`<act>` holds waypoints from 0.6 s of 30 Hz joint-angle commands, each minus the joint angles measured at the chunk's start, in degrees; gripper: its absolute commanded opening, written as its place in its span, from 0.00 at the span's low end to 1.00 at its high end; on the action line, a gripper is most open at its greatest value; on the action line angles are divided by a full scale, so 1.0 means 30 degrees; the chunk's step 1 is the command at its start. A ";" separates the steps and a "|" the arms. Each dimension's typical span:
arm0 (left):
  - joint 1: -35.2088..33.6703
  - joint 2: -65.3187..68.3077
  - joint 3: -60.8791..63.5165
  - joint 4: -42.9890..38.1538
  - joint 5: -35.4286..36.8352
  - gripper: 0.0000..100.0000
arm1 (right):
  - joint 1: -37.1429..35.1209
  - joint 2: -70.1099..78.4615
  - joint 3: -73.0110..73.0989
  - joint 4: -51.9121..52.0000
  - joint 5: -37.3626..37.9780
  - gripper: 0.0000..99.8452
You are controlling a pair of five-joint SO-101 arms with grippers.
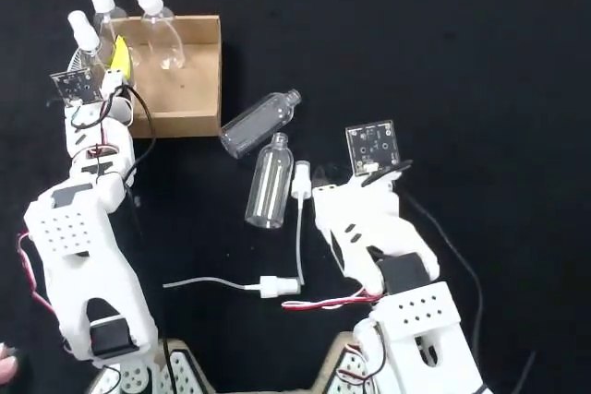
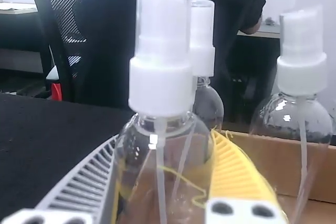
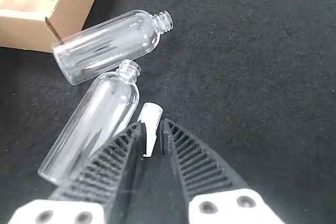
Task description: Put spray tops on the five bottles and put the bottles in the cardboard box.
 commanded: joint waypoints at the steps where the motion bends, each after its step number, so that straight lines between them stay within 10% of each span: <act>1: 0.0161 -0.0615 -0.0308 -0.0586 -0.0088 0.10 | 0.0205 -0.0308 -0.0513 -0.0527 0.0000 0.06; 18: 0.0103 -0.0645 0.0015 -0.0557 -0.0059 0.22 | 0.0205 -0.0308 -0.0513 -0.0527 0.0029 0.06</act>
